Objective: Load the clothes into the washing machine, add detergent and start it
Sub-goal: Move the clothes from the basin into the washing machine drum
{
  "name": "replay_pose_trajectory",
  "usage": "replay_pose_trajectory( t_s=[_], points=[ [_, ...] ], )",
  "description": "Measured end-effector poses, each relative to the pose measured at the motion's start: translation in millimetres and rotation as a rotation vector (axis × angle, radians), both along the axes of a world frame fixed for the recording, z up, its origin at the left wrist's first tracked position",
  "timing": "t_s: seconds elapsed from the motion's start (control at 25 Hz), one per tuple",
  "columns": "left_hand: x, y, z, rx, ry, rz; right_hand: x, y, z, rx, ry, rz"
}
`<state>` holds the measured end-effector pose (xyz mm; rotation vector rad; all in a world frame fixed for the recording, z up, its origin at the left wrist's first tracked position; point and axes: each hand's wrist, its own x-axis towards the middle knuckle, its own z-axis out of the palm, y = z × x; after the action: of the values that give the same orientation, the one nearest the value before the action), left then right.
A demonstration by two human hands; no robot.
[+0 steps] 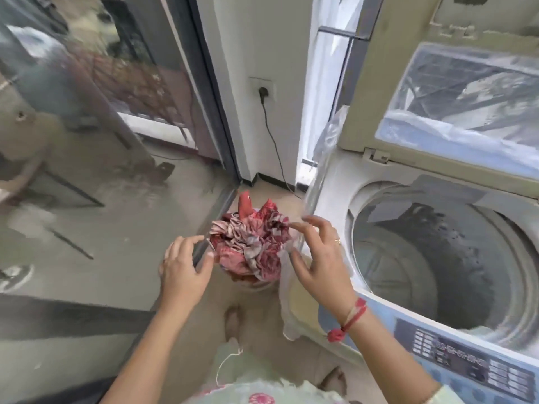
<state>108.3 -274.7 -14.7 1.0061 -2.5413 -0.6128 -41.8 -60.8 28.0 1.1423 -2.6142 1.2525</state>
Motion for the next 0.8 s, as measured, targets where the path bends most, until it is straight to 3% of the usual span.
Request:
replay_pose_trajectory(
  t_s=[0.12, 0.2, 0.28, 0.44, 0.8],
  points=[
    [-14.9, -60.5, -12.7, 0.061, -0.019, -0.023, -23.9, -39.6, 22.5, -0.081, 0.584, -0.347],
    [-28.9, -90.3, -16.1, 0.077, -0.032, -0.084, -44.4, -53.4, 49.9, -0.120, 0.734, -0.473],
    [-43.3, -111.2, -31.2, 0.066, -0.122, -0.188, -54.4, -76.1, 47.1, -0.060, 0.649, -0.384],
    [-73.0, -134.2, -97.8, 0.085, -0.325, -0.355, -62.6, -149.4, -31.5, 0.273, 0.360, -0.067],
    [-128.1, -186.0, -293.9, 0.235, -0.564, -0.452, -111.4, -238.6, -256.6, 0.893, 0.029, 0.097]
  ],
)
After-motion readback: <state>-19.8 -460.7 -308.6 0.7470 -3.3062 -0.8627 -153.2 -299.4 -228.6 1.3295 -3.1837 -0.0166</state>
